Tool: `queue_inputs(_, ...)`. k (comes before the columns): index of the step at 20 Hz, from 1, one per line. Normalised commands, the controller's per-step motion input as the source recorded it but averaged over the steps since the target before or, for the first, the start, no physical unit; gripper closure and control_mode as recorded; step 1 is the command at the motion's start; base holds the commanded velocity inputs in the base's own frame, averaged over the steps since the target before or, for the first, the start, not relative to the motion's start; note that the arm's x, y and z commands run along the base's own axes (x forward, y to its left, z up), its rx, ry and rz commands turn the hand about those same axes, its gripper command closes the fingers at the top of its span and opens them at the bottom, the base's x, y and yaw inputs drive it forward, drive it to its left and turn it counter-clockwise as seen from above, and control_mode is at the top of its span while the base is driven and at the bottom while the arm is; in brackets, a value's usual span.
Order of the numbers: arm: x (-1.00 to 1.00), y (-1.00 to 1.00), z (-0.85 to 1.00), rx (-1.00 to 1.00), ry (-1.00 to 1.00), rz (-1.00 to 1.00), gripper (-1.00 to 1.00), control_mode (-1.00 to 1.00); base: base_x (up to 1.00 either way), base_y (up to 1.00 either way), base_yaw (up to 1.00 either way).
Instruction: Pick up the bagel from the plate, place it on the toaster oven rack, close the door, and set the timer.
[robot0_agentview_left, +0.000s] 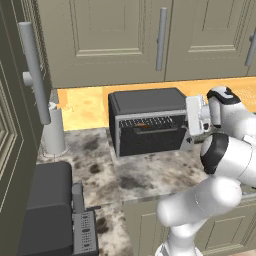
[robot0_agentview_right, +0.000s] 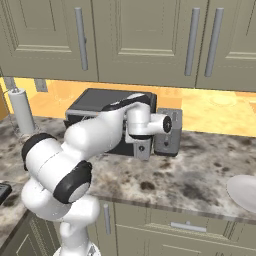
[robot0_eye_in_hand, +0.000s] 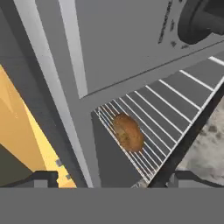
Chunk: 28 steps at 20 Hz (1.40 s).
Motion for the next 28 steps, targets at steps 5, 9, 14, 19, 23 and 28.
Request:
queue_inputs(5,0.77,0.75,0.06,0.00,-0.10,-0.22,-1.00,-1.00,0.00,0.00,0.00)
queue_inputs(9,0.66,0.67,0.00,0.00,-0.09,-0.23,-1.00,-1.00,0.00,0.00,0.00)
queue_inputs(14,0.35,0.49,0.00,0.00,-0.08,-0.21,-1.00,-1.00,0.00,0.00,0.00)
queue_inputs(19,0.31,0.44,0.11,0.00,-0.11,-0.19,-1.00,-1.00,0.00,0.00,0.00)
queue_inputs(23,0.11,0.18,0.24,0.00,-0.10,-0.16,-1.00,-1.00,0.00,0.00,0.00)
queue_inputs(28,-0.14,-0.09,0.50,0.00,0.00,-0.03,-1.00,-1.00,0.00,0.00,0.00)
